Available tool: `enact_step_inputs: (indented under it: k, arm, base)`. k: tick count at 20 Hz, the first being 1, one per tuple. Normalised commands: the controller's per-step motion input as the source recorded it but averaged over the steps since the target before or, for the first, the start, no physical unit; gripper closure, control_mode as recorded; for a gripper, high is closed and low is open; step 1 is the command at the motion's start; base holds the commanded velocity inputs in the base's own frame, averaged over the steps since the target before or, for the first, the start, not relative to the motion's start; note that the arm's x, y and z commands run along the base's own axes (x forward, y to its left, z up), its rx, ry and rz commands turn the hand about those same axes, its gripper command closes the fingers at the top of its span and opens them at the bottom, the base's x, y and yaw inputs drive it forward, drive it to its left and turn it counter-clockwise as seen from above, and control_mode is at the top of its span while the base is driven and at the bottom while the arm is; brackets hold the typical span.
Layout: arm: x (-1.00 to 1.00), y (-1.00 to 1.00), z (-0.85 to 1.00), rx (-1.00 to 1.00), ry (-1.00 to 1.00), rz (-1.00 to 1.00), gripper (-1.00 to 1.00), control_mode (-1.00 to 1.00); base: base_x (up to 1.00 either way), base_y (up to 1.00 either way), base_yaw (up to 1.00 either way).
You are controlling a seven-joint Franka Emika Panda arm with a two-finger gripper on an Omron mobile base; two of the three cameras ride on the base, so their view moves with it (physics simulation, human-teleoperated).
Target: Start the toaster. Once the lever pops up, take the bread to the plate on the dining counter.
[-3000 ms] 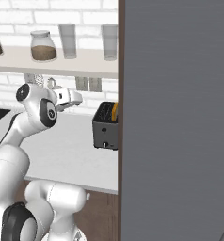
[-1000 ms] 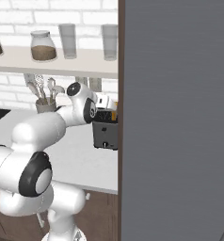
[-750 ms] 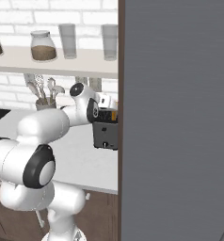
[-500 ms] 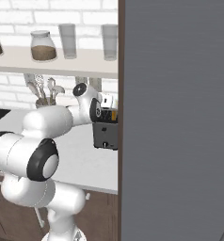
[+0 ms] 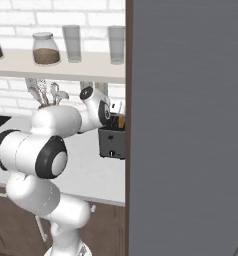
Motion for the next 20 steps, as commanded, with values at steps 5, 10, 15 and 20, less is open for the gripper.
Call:
enact_step_inputs:
  k: [5, 10, 15, 20]
  arm:
    - [0.3, 0.0, -0.13, 0.0, 0.02, -0.07, -1.0, -1.0]
    - [0.21, -0.01, -0.19, 0.0, 0.02, -0.03, -1.0, -1.0]
    - [0.02, -0.09, -0.06, 0.07, 0.0, 0.0, -1.0, -1.0]
    - [0.0, -0.11, -0.01, 0.09, 0.0, 0.0, -1.0, -1.0]
  base:
    - [0.0, 0.0, 0.0]
    - [0.0, 0.0, 0.0]
    - [0.0, 0.0, 0.0]
    - [0.0, 0.0, 0.0]
